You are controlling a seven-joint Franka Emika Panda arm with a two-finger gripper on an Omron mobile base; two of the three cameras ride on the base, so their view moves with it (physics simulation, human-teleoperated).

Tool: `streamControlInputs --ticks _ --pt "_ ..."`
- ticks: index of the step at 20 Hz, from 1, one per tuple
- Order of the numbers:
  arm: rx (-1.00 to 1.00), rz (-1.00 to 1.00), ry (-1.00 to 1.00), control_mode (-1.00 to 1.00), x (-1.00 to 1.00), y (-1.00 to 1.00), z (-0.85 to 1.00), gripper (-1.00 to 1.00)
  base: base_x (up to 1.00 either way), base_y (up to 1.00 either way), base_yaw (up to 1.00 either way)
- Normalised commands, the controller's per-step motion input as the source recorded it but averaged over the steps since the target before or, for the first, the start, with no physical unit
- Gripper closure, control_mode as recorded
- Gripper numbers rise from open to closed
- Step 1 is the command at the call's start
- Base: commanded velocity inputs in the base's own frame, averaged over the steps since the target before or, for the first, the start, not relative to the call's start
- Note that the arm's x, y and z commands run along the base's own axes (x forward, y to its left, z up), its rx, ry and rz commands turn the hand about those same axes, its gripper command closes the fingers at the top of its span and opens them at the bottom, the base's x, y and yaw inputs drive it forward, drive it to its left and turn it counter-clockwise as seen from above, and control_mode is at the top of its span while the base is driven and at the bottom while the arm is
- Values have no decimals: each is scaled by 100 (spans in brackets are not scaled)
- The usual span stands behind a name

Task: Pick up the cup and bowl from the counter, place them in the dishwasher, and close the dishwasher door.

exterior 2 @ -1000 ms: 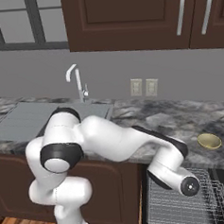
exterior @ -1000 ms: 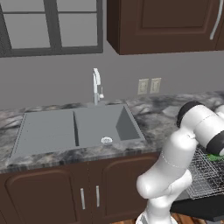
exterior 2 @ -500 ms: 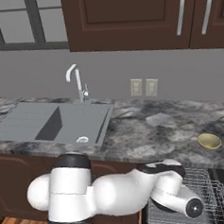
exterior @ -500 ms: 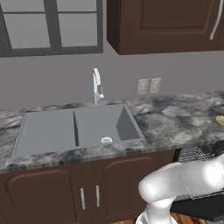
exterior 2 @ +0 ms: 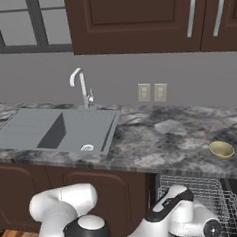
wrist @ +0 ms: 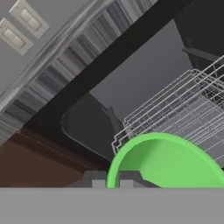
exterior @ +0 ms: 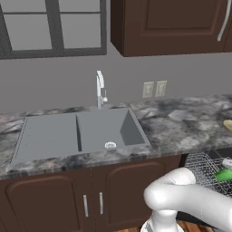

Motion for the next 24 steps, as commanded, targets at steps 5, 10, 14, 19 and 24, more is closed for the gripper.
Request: streamControlInputs --ticks 5,10,14,19,24 --pt "0 -3 0 -100 25 -23 -42 100 0 0 0" --pt "0 -2 2 -100 31 -30 -55 100 0 0 0" --pt "0 0 3 -100 34 -33 -64 100 0 0 0" --pt "0 0 3 -100 35 -37 -63 100 0 0 0" --pt "0 0 3 -100 34 -38 -64 100 0 0 0"
